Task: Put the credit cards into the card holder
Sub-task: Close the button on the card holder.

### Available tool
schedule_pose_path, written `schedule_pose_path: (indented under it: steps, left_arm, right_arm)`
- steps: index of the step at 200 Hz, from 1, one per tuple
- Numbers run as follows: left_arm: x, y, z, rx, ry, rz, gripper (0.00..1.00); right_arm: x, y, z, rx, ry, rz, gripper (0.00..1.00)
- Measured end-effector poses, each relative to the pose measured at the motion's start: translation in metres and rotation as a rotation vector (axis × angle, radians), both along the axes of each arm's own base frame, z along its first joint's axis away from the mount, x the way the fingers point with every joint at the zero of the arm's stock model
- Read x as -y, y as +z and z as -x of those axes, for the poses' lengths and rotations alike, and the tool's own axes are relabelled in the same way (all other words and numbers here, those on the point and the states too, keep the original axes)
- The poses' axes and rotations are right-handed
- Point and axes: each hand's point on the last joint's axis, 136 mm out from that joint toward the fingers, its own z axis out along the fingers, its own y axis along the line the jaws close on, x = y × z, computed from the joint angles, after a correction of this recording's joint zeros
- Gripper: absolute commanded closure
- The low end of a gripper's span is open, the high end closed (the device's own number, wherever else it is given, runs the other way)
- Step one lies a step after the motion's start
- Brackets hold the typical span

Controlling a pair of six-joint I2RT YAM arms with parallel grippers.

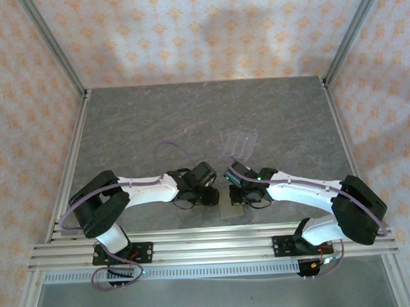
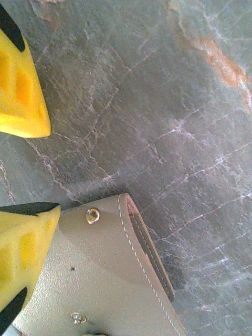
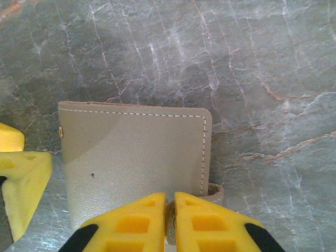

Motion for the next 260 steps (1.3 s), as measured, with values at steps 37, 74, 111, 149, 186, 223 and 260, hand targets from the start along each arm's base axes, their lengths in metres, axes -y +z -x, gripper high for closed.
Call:
schedule_pose_path:
  steps: [37, 74, 111, 149, 186, 223, 260]
  left_arm:
    - [0.0, 0.0, 0.0, -0.001, 0.0, 0.0, 0.6]
    - [0.0, -0.002, 0.0, -0.002, -0.002, -0.003, 0.6]
    - [0.001, -0.002, 0.0, -0.002, -0.003, -0.005, 0.6]
    - [0.002, -0.003, 0.002, 0.015, -0.009, -0.023, 0.6]
    - [0.004, -0.005, 0.002, 0.034, -0.014, -0.053, 0.6]
    - [0.004, -0.006, 0.003, 0.042, -0.006, -0.067, 0.6]
    - [0.004, -0.006, 0.002, 0.04, -0.005, -0.07, 0.6]
  right_arm:
    - [0.002, 0.001, 0.001, -0.003, -0.006, 0.011, 1.0]
    - [0.001, 0.005, 0.001, 0.003, -0.005, 0.0, 1.0]
    - [-0.009, 0.019, -0.002, 0.028, -0.013, -0.076, 1.0]
    - [-0.02, 0.023, -0.004, 0.026, -0.017, -0.13, 1.0]
    - [-0.025, 0.014, -0.003, 0.004, -0.027, -0.145, 1.0]
    - [-0.024, 0.007, -0.002, -0.008, -0.037, -0.135, 1.0]
    - [-0.024, 0.005, -0.002, -0.01, -0.045, -0.139, 1.0]
